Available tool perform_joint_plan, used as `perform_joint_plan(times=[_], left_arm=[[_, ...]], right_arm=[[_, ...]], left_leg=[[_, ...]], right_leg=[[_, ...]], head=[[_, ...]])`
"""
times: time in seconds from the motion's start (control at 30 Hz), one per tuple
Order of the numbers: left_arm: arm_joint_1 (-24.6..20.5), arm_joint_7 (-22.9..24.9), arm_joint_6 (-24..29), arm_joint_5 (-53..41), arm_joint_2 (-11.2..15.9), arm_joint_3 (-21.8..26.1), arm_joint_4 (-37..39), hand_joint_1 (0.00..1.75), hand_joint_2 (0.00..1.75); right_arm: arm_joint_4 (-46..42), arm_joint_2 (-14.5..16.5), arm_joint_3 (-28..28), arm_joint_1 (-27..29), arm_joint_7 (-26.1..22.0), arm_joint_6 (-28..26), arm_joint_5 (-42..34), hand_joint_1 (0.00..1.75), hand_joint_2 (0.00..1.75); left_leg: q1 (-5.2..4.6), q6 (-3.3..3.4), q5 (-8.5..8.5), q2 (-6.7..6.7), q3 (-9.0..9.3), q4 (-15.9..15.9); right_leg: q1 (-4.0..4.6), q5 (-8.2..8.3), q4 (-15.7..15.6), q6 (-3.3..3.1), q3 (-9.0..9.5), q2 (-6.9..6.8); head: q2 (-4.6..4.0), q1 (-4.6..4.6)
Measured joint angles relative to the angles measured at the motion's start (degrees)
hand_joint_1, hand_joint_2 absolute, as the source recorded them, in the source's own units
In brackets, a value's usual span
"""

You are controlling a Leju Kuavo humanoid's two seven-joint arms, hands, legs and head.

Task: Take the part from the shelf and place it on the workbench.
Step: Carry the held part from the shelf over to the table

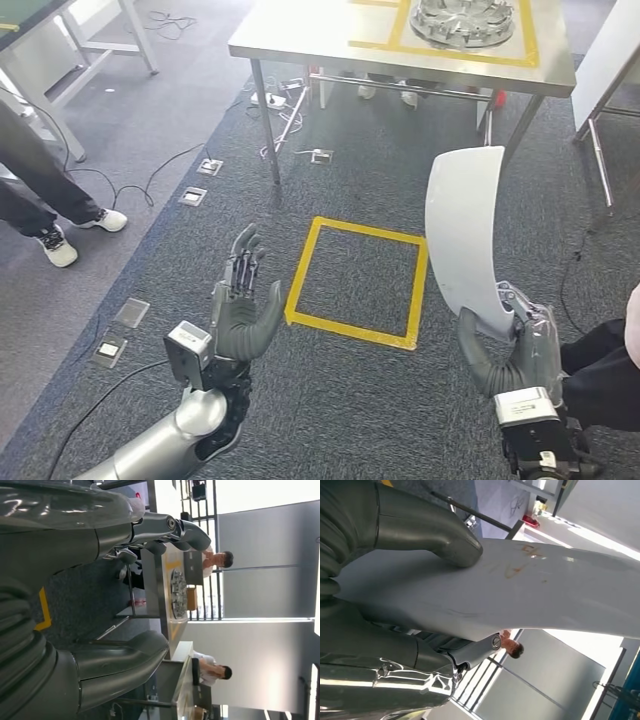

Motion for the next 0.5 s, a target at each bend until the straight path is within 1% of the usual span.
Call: perform_joint_plan(times=[0.03, 0.07, 0.1, 0.13, 0.17, 0.2, 0.23, 0.27, 0.3, 0.33, 0.37, 0.4, 0.43, 0.47, 0.5], left_arm=[[0.0, 0.0, -0.1, 0.0, 0.0, 0.0, 0.0, 0.0, 1.75], [0.0, 0.0, -0.2, 0.0, 0.0, 0.0, 0.0, 0.0, 1.75], [-0.1, 0.0, -0.3, 0.0, 0.0, 0.0, 0.0, 0.0, 1.75], [-0.1, 0.0, -0.5, 0.1, 0.0, 0.0, 0.0, 0.0, 1.75], [-0.1, -0.1, -0.6, 0.1, 0.0, 0.0, 0.0, 0.0, 1.75], [-0.1, -0.1, -0.7, 0.1, 0.0, 0.0, 0.0, 0.0, 1.75], [-0.1, -0.1, -0.8, 0.1, 0.0, 0.0, 0.0, 0.0, 1.75], [-0.2, -0.1, -0.9, 0.1, 0.0, 0.0, 0.0, 0.0, 1.75], [-0.3, -0.1, -0.9, 0.1, 0.0, 0.0, 0.0, 0.0, 1.75], [-0.4, -0.2, -0.9, 0.1, 0.0, 0.0, 0.0, 0.0, 1.75], [-0.4, -0.2, -1.0, 0.1, 0.0, 0.0, 0.0, 0.0, 1.75], [-0.3, -0.2, -1.0, 0.1, 0.0, 0.0, 0.0, 0.0, 1.75], [-0.2, -0.2, -1.0, 0.1, 0.0, 0.0, 0.0, 0.0, 1.75], [-0.1, -0.2, -1.0, 0.1, 0.0, 0.0, 0.1, 0.0, 1.75], [-0.1, -0.2, -1.0, 0.1, 0.0, 0.0, 0.1, 0.0, 1.75]], right_arm=[[0.0, 0.0, 0.0, 0.0, 0.0, 0.0, 0.0, 1.75, 1.75], [0.0, 0.0, 0.0, 0.1, 0.0, -0.1, 0.0, 1.75, 1.75], [0.0, 0.0, 0.0, 0.1, 0.0, -0.2, 0.1, 1.75, 1.75], [0.0, 0.0, 0.0, 0.2, 0.0, -0.3, 0.2, 1.75, 1.75], [0.0, 0.0, 0.0, 0.3, 0.0, -0.3, 0.3, 1.75, 1.75], [0.0, 0.0, 0.0, 0.4, 0.0, -0.4, 0.4, 1.75, 1.75], [-0.1, 0.0, -0.1, 0.4, -0.1, -0.5, 0.4, 1.75, 1.75], [-0.1, 0.0, -0.1, 0.4, -0.1, -0.5, 0.5, 1.75, 1.75], [-0.1, 0.1, -0.2, 0.4, -0.1, -0.5, 0.5, 1.75, 1.75], [-0.1, 0.1, -0.2, 0.5, -0.1, -0.5, 0.5, 1.75, 1.75], [-0.1, 0.1, -0.2, 0.5, -0.1, -0.5, 0.5, 1.75, 1.75], [-0.1, 0.1, -0.2, 0.5, -0.1, -0.5, 0.5, 1.75, 1.75], [-0.1, 0.1, -0.2, 0.6, -0.1, -0.5, 0.5, 1.75, 1.75], [-0.1, 0.1, -0.2, 0.6, -0.1, -0.5, 0.5, 1.75, 1.75], [-0.1, 0.1, -0.2, 0.6, -0.1, -0.5, 0.5, 1.75, 1.75]], left_leg=[[0.31, -0.54, -0.67, -0.09, 0.14, 0.7], [0.41, -1.15, -1.36, -0.21, 0.08, 1.5], [0.41, -1.68, -1.86, -0.31, -0.13, 2.1], [0.36, -2.12, -2.16, -0.4, -0.35, 2.6], [0.32, -2.46, -2.27, -0.5, -0.51, 2.7], [0.45, -2.74, -2.36, -0.52, -0.49, 2.5], [0.58, -2.98, -2.56, -0.29, -0.46, 2.8], [0.66, -3.15, -3.03, 0.1, -1.01, 4.0], [0.64, -3.24, -3.94, 0.53, -2.53, 6.8], [0.54, -3.2, -5.03, 0.94, -4.98, 10.9], [0.42, -3.12, -6.14, 1.12, -8.15, 15.6], [0.26, -2.96, -6.63, 1.14, -11.2, 19.5], [0.1, -2.7, -6.01, 1.15, -13.37, 21.5], [-0.1, -2.28, -4.09, 1.14, -14.35, 21.1], [-0.38, -1.7, -1.06, 1.14, -14.02, 18.2]], right_leg=[[-0.41, 1.96, -4.0, 0.61, 1.85, 0.07], [-0.62, 3.05, -7.5, 0.9, 3.66, 0.28], [-0.69, 3.32, -9.5, 0.74, 4.75, 0.49], [-0.58, 2.82, -10.1, 0.31, 5.14, 0.7], [-0.37, 2.4, -9.9, -0.45, 5.12, 0.83], [-0.29, 2.18, -9.7, -1.15, 5.06, 0.84], [-0.22, 1.96, -9.7, -1.67, 5.26, 0.84], [-0.18, 1.72, -9.8, -2.16, 5.66, 0.81], [-0.14, 1.44, -10.0, -2.62, 6.18, 0.73], [-0.03, 1.1, -10.1, -2.97, 6.63, 0.63], [0.12, 0.66, -10.2, -3.23, 7.08, 0.54], [0.3, 0.16, -10.3, -3.41, 7.57, 0.47], [0.48, -0.41, -10.3, -3.53, 8.2, 0.46], [0.67, -1.05, -10.3, -3.58, 9.0, 0.46], [0.83, -1.75, -10.4, -3.61, 10.01, 0.45]], head=[[0.0, 0.06], [0.0, 0.36], [0.0, 0.55], [0.0, 0.56], [0.0, 0.54], [0.0, 0.26], [0.0, -0.01], [0.0, -0.22], [0.0, -0.5], [0.0, -0.79], [0.01, -1.02], [0.01, -1.19], [0.01, -1.31], [0.01, -1.45], [0.0, -1.59]])
